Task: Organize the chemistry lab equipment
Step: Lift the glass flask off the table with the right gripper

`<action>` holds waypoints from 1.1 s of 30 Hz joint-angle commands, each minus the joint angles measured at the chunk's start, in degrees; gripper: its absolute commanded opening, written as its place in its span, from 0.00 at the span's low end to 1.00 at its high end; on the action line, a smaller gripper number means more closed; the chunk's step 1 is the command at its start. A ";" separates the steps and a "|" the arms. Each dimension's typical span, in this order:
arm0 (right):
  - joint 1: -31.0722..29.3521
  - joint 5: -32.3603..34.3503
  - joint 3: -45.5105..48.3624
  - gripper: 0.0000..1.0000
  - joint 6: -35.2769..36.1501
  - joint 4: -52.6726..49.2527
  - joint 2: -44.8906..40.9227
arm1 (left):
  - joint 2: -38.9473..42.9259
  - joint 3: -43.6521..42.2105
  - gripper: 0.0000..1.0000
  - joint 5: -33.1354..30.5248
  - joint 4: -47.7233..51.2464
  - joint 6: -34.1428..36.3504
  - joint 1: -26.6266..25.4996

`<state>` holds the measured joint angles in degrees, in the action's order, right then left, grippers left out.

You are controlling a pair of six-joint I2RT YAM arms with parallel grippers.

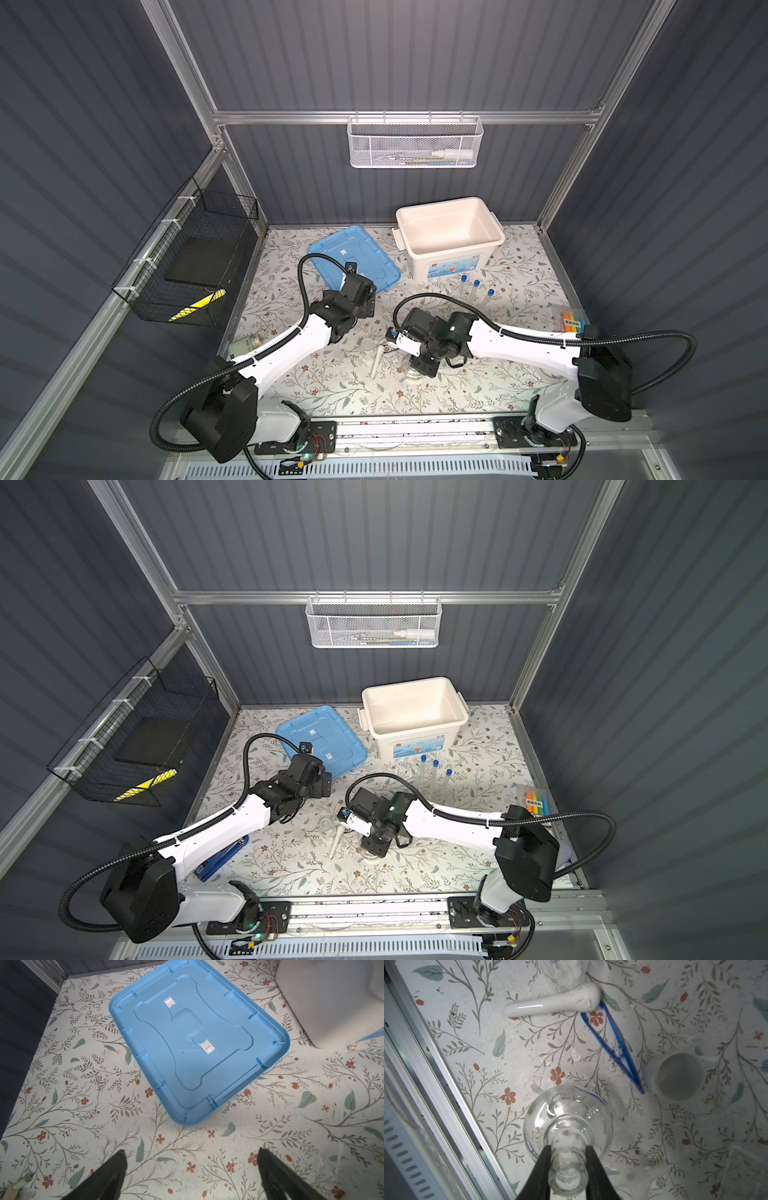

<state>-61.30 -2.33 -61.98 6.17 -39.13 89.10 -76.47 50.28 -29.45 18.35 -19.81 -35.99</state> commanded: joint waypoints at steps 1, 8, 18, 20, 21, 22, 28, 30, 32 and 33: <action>-0.38 0.75 -2.18 0.16 -0.44 -1.58 -0.57 | 1.41 -0.71 1.00 -1.13 0.12 -0.92 0.22; -0.40 0.47 -3.22 0.15 -0.64 -2.36 -2.15 | 1.41 -0.72 1.00 -1.17 0.10 -0.90 0.22; 0.02 0.45 -5.39 0.15 0.08 -2.71 -5.41 | 0.93 0.03 1.00 -1.02 -0.38 -0.66 0.22; 0.21 0.39 -6.05 0.15 0.24 -2.86 -5.90 | 0.63 0.47 1.00 -0.93 -0.43 -0.44 0.22; 0.38 0.36 -6.34 0.15 0.38 -2.88 -6.18 | 0.53 0.68 1.00 -0.85 -0.47 -0.33 0.22; 0.63 0.55 -6.57 0.15 0.48 -2.75 -6.54 | 0.44 0.86 1.00 -0.79 -0.52 -0.22 0.22; 3.40 0.39 -7.84 0.14 0.86 -2.16 -9.51 | -0.65 2.09 1.00 -0.18 -1.13 0.59 0.24; 4.79 0.41 -8.34 0.14 1.18 -2.03 -10.54 | -1.09 2.48 1.00 -0.08 -1.48 0.81 0.22; 6.37 0.39 -9.07 0.14 1.56 -2.06 -11.61 | -1.55 3.08 1.00 0.22 -1.72 1.08 0.22; 7.21 0.39 -9.36 0.14 1.65 -2.05 -11.98 | -1.69 3.27 1.00 0.29 -1.82 1.17 0.24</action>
<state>-55.61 -2.09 -68.69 6.72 -41.78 79.15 -77.41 51.48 -29.36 17.47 -19.68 -36.01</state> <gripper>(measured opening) 0.250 0.997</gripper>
